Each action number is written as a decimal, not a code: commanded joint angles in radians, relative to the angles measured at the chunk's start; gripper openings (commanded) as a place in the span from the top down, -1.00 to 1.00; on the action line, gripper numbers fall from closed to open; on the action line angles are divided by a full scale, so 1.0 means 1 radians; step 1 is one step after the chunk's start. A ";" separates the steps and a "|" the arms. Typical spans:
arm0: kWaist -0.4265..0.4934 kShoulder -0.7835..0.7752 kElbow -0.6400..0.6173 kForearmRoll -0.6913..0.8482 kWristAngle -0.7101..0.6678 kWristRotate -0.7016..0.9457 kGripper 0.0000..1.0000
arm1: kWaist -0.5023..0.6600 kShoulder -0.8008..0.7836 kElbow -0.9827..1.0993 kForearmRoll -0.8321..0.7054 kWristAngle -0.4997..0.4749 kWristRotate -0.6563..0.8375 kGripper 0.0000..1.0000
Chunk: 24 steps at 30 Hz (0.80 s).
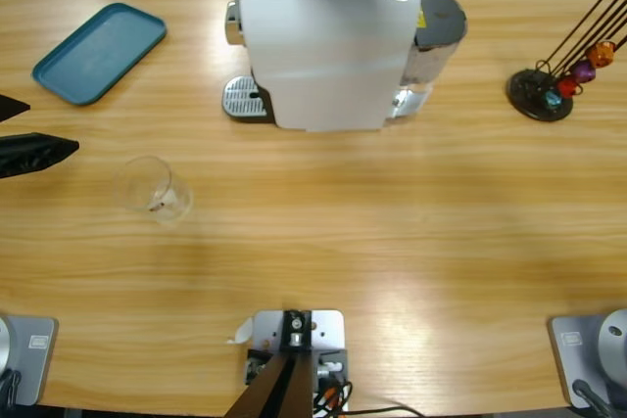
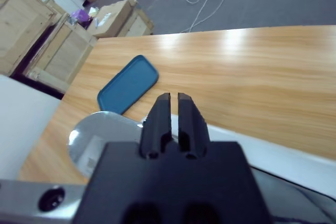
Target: Pour coffee
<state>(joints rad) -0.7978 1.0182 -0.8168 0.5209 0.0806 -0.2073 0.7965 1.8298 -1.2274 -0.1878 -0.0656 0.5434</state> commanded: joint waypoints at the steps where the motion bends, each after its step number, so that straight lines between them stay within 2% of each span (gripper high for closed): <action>1: 0.008 -0.006 0.033 0.009 0.005 -0.009 -0.98 | 0.118 0.084 0.045 -0.028 0.108 -0.101 1.00; 8: 0.008 -0.024 0.036 0.008 0.005 -0.009 -0.98 | 0.124 0.094 0.043 0.047 0.049 -0.097 1.00; 14: 0.008 -0.021 0.034 0.008 0.005 -0.009 -0.98 | 0.113 0.140 0.019 0.137 0.050 -0.099 1.00; 24: 0.009 -0.011 0.033 0.007 0.005 -0.009 -0.98 | 0.036 0.155 0.006 0.142 0.043 -0.114 1.00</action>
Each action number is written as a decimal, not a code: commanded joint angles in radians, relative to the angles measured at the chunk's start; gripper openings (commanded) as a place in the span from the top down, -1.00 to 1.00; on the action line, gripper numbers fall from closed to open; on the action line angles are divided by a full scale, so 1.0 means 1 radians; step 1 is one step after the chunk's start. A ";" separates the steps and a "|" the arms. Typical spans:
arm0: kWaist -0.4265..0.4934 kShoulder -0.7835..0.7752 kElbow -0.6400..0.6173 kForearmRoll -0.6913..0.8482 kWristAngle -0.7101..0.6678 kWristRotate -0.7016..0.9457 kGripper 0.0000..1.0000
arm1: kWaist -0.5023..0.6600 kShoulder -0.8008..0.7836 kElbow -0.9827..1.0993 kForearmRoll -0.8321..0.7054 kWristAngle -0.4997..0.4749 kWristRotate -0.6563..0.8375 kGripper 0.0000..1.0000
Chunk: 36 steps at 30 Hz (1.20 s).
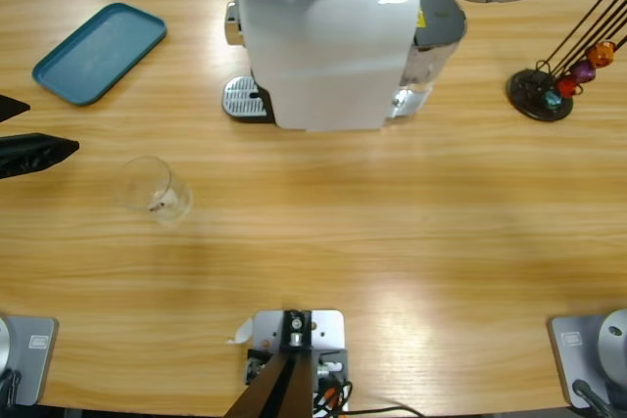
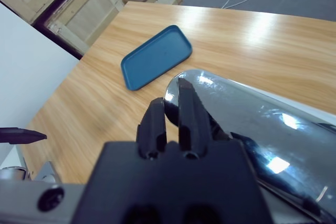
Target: Pour coffee
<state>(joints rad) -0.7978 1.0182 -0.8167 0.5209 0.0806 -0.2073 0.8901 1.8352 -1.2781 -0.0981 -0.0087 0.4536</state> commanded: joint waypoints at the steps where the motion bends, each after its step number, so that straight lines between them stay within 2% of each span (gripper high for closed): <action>1: 0.009 -0.008 0.033 0.007 0.005 -0.009 -0.98 | -0.064 0.150 0.054 0.052 -0.009 -0.024 1.00; 8: 0.009 -0.002 0.033 0.007 0.005 -0.009 -0.98 | -0.079 0.195 0.040 0.080 0.106 -0.010 1.00; 11: 0.009 0.004 0.033 0.007 0.004 -0.009 -0.98 | -0.091 0.201 0.037 0.080 0.127 0.009 1.00; 29: 0.009 0.013 0.034 0.007 0.004 -0.009 -0.98 | -0.103 0.255 -0.050 0.229 0.116 0.025 1.00; 32: 0.009 0.017 0.033 0.005 0.004 -0.009 -0.98 | -0.103 0.229 -0.048 0.205 0.106 -0.029 1.00; 35: 0.009 0.017 0.033 0.000 0.005 -0.009 -0.99 | -0.101 0.131 -0.047 0.123 0.138 -0.133 1.00; 36: 0.009 0.017 0.033 -0.004 0.005 -0.009 -0.99 | -0.095 0.090 -0.057 0.122 0.142 -0.170 0.82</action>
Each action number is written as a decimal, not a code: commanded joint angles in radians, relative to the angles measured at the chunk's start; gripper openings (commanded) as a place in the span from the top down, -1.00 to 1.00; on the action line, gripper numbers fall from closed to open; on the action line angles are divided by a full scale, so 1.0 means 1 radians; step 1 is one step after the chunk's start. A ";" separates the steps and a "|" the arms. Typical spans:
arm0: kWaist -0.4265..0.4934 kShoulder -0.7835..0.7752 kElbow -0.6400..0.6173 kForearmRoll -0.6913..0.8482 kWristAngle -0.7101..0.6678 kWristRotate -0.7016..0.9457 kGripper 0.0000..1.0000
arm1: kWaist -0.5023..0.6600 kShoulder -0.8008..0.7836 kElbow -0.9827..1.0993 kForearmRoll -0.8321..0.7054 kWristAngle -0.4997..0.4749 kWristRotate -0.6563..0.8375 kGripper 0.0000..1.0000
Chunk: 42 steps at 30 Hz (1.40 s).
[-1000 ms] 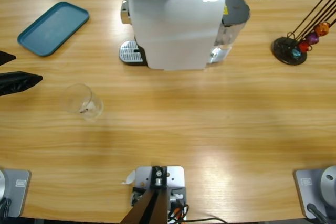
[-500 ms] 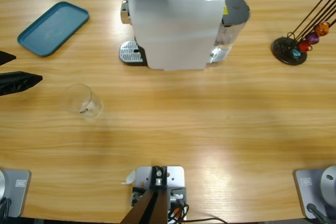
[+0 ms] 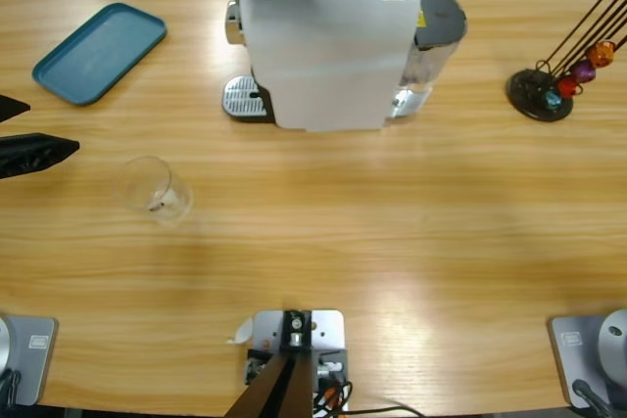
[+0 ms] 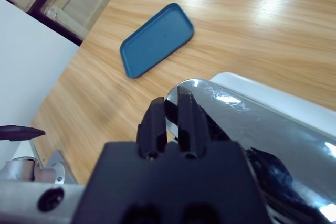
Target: Pour coffee
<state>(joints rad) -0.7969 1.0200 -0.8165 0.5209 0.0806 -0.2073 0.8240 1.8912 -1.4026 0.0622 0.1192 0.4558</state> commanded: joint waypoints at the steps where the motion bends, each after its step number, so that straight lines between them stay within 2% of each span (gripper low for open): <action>1: 0.008 0.015 0.033 -0.010 0.005 -0.009 -0.99 | -0.023 -0.009 0.054 -0.039 0.012 -0.206 -0.26; 2: 0.008 0.014 0.033 -0.015 0.005 -0.009 -0.99 | -0.022 -0.050 0.038 -0.039 0.010 -0.226 -0.88; 3: 0.008 0.013 0.033 -0.022 0.005 -0.009 -0.99 | -0.022 -0.098 0.019 -0.038 0.008 -0.241 -1.00; 9: 0.008 0.000 0.033 -0.035 0.021 -0.018 -0.98 | -0.022 -0.277 0.012 -0.023 0.032 -0.276 -1.00; 15: 0.007 -0.008 0.085 -0.032 0.084 -0.105 -0.98 | -0.020 -0.450 0.245 0.022 0.044 -0.277 -1.00; 22: -0.131 -0.019 0.198 -0.092 0.087 -0.301 -0.97 | -0.017 -0.644 0.499 0.044 0.026 -0.278 -1.00; 28: -0.202 0.023 0.270 -0.107 0.157 -0.434 -0.98 | -0.017 -0.673 0.527 0.065 -0.003 -0.274 -1.00; 31: -0.230 0.073 0.343 -0.237 0.169 -0.440 -0.99 | -0.017 -0.669 0.529 0.065 -0.013 -0.270 -1.00; 37: -0.354 0.145 0.468 -0.459 0.238 -0.429 -1.00 | -0.017 -0.669 0.538 0.076 -0.051 -0.258 -1.00; 42: -0.358 0.176 0.504 -0.532 0.262 -0.399 -1.00 | -0.017 -0.666 0.545 0.076 -0.052 -0.253 -1.00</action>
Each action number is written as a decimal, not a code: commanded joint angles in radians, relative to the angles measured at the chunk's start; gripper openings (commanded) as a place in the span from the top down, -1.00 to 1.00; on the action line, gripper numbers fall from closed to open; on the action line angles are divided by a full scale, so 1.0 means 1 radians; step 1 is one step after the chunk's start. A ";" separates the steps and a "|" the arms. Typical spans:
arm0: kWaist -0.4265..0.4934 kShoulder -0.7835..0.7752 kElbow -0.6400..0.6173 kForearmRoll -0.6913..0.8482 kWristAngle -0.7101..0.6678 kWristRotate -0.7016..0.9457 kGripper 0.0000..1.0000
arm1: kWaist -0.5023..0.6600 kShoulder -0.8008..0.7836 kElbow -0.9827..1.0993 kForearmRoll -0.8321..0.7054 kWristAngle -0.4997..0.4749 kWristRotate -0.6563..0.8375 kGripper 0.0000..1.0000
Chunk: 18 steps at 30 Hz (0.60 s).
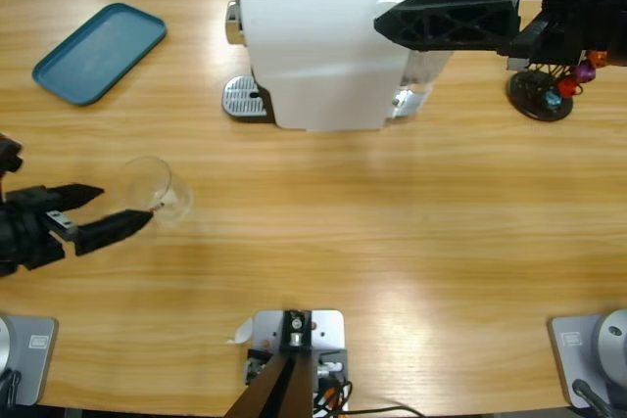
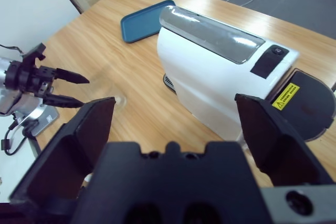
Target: Pour coffee
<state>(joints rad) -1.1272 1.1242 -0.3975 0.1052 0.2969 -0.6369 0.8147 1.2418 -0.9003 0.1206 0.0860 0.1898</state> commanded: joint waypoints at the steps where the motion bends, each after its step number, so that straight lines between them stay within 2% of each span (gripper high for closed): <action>1: -0.028 0.095 0.087 -0.140 0.046 0.034 -1.00 | -0.007 -0.015 0.043 0.017 -0.018 0.014 -1.00; 5: -0.028 0.199 0.130 -0.284 0.061 0.034 -1.00 | -0.007 -0.009 0.031 0.022 -0.017 0.017 -1.00; 9: -0.028 0.256 0.152 -0.345 0.081 0.036 -0.94 | -0.008 -0.007 0.026 0.027 -0.015 0.017 -1.00; 11: -0.028 0.261 0.154 -0.351 0.099 0.037 -0.78 | -0.007 -0.007 0.026 0.028 -0.014 0.019 -1.00; 16: -0.028 0.291 0.151 -0.351 0.136 0.037 -0.21 | -0.008 -0.004 0.028 0.028 -0.014 0.020 -1.00; 18: -0.028 0.322 0.149 -0.356 0.136 0.037 0.14 | -0.008 -0.006 0.029 0.028 -0.013 0.022 -1.00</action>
<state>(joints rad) -1.1457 1.3607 -0.2710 -0.2318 0.4045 -0.6057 0.8147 1.2418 -0.8916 0.1374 0.0848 0.1981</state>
